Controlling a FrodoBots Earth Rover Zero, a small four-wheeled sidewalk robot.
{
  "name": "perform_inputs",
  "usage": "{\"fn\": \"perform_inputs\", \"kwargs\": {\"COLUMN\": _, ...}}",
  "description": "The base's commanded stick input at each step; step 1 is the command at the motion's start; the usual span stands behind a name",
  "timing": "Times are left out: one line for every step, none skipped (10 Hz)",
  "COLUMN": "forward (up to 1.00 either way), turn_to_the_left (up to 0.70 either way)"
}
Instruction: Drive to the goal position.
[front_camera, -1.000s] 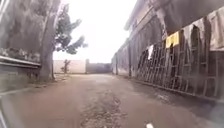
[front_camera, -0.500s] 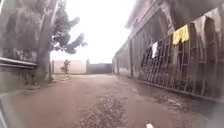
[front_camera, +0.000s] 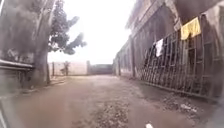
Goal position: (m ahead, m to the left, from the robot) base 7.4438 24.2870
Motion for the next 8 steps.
{"fn": "perform_inputs", "kwargs": {"forward": 0.70, "turn_to_the_left": 0.00}}
{"fn": "perform_inputs", "kwargs": {"forward": 0.70, "turn_to_the_left": 0.00}}
{"fn": "perform_inputs", "kwargs": {"forward": 0.70, "turn_to_the_left": 0.00}}
{"fn": "perform_inputs", "kwargs": {"forward": 0.70, "turn_to_the_left": 0.00}}
{"fn": "perform_inputs", "kwargs": {"forward": 0.70, "turn_to_the_left": 0.00}}
{"fn": "perform_inputs", "kwargs": {"forward": 0.70, "turn_to_the_left": 0.03}}
{"fn": "perform_inputs", "kwargs": {"forward": 0.70, "turn_to_the_left": 0.17}}
{"fn": "perform_inputs", "kwargs": {"forward": 0.70, "turn_to_the_left": 0.28}}
